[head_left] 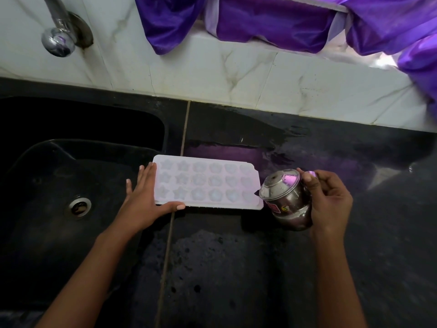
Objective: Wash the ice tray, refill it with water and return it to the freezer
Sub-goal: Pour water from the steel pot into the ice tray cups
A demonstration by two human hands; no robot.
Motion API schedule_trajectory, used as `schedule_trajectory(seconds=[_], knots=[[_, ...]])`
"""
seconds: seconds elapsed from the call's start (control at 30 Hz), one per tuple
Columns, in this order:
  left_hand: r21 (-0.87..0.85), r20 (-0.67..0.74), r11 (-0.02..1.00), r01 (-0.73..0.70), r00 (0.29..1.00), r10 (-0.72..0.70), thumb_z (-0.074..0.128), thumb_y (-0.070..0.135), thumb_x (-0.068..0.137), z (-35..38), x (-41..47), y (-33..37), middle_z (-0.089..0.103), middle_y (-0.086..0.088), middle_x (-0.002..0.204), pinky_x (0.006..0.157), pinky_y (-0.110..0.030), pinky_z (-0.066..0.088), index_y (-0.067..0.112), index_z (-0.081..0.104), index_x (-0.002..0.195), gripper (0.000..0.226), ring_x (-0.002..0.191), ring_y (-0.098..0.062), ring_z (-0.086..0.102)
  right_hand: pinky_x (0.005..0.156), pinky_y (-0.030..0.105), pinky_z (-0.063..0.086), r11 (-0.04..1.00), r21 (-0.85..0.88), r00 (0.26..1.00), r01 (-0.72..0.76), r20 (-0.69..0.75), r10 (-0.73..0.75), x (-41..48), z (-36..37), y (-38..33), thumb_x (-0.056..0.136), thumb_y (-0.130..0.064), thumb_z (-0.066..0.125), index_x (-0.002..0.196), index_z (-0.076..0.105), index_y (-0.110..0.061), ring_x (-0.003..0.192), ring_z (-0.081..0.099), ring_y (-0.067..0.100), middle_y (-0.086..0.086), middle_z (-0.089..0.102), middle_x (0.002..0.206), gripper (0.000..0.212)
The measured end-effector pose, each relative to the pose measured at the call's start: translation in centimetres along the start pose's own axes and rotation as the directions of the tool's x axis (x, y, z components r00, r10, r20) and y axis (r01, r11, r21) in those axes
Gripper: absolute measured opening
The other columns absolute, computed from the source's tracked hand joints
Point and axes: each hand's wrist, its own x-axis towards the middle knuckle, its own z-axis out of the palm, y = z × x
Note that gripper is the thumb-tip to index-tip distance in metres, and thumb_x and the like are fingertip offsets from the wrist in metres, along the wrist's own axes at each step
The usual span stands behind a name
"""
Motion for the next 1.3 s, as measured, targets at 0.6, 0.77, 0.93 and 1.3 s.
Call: schedule_trajectory(seconds=[0.6, 0.77, 0.93, 1.3], knots=[[0.002, 0.001, 1.000, -0.003, 1.000, 0.003, 0.057, 0.066, 0.057, 0.1, 0.1, -0.1, -0.009, 0.002, 0.158, 0.111, -0.035, -0.018, 0.016, -0.007, 0.148, 0.122, 0.133, 0.001, -0.019, 0.065, 0.014, 0.050, 0.999, 0.035, 1.000, -0.009, -0.015, 0.009, 0.3, 0.0, -0.6, 0.081, -0.005, 0.065, 0.075, 0.061, -0.018, 0.069, 0.065, -0.001, -0.015, 0.070, 0.066, 0.015], [-0.004, -0.010, 1.000, -0.009, 1.000, 0.009, 0.062, 0.062, 0.062, 0.2, 0.0, -0.3, -0.008, 0.002, 0.158, 0.111, -0.035, -0.018, 0.017, -0.007, 0.148, 0.119, 0.132, 0.002, -0.019, 0.063, 0.011, 0.049, 0.993, 0.118, 1.000, -0.023, 0.013, 0.021, -0.1, 0.7, -1.4, 0.082, 0.001, 0.060, 0.076, 0.057, -0.012, 0.071, 0.067, -0.002, -0.016, 0.069, 0.064, 0.014], [0.005, -0.010, 1.000, -0.005, 1.000, 0.005, 0.065, 0.059, 0.065, 0.1, 0.0, -0.2, -0.008, 0.002, 0.158, 0.111, -0.035, -0.018, 0.016, -0.007, 0.148, 0.118, 0.136, -0.001, -0.017, 0.063, 0.011, 0.049, 0.993, 0.114, 0.998, -0.023, 0.055, 0.017, -0.3, 1.6, -1.5, 0.081, 0.002, 0.060, 0.076, 0.058, -0.011, 0.070, 0.067, -0.002, -0.016, 0.070, 0.064, 0.014], [0.012, -0.008, 1.000, -0.002, 1.000, 0.002, 0.067, 0.056, 0.068, 0.2, 0.1, -0.2, -0.009, 0.001, 0.158, 0.112, -0.036, -0.017, 0.017, -0.008, 0.148, 0.116, 0.135, -0.002, -0.019, 0.060, 0.010, 0.048, 0.999, 0.036, 0.994, 0.005, 0.112, -0.009, -0.2, 2.3, -1.4, 0.079, -0.003, 0.064, 0.076, 0.061, -0.016, 0.062, 0.063, -0.004, -0.017, 0.068, 0.061, 0.014]])
